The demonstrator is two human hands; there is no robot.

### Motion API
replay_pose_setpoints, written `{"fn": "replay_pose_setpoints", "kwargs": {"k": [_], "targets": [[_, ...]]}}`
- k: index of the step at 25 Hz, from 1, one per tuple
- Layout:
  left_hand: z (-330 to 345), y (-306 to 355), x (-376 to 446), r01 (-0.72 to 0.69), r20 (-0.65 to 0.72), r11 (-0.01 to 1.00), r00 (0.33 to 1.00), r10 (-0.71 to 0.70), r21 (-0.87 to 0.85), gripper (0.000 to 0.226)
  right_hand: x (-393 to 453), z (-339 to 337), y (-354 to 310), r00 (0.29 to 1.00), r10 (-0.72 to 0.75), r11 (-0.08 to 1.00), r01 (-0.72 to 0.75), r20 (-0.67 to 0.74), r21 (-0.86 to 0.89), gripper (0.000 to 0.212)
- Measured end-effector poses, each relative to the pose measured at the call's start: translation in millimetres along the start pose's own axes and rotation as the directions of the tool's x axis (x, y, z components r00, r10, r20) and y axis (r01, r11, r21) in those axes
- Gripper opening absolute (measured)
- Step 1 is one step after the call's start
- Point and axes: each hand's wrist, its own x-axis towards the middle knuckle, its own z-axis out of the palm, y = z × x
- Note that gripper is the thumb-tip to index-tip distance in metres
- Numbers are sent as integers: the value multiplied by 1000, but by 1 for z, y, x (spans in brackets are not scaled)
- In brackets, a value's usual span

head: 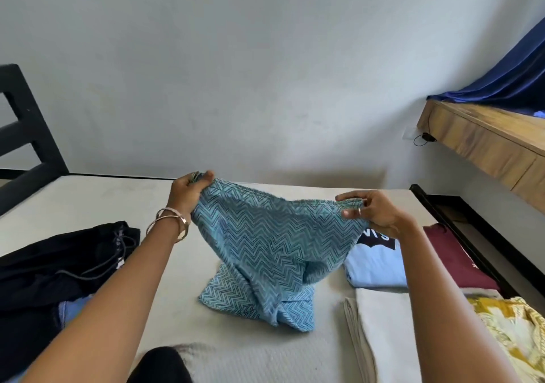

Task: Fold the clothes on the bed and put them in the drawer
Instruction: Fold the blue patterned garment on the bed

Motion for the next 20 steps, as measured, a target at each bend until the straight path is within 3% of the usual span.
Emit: {"fn": "replay_pose_setpoints", "kwargs": {"k": [1,4,7,9,11,12,14,16,18,20], "targets": [[-7,2,1,9,34,1000,999,-9,5,17,-1,-7,1,999,4,999,-6,42,41,71],[-25,5,4,24,196,1000,980,-23,-2,7,-10,-15,-8,995,-37,988,23,90,151,40],[-33,7,3,-100,215,990,973,78,96,6,-21,-13,-20,985,-155,968,136,73,212,28],[-32,3,3,-80,189,996,979,70,48,10,-25,-3,-25,976,-217,904,193,19,380,18],[-26,-8,4,21,131,998,991,-30,67,15,-11,12,-15,984,-111,892,161,-142,422,6],[-23,-17,7,65,57,982,995,-76,176,20,1,21,-6,964,-4,931,100,-265,351,6],[-14,-34,6,156,-131,882,985,-109,444,34,28,38,16,854,141,984,-67,-501,163,29],[2,-41,-2,192,-222,806,972,-77,560,47,41,61,28,773,127,991,-127,-622,45,34],[16,-38,-12,172,-195,748,979,-58,641,41,43,85,22,773,50,997,-80,-632,-19,31],[20,-37,-17,147,-82,603,988,-134,784,33,39,98,7,827,-79,994,24,-557,-105,31]]}}
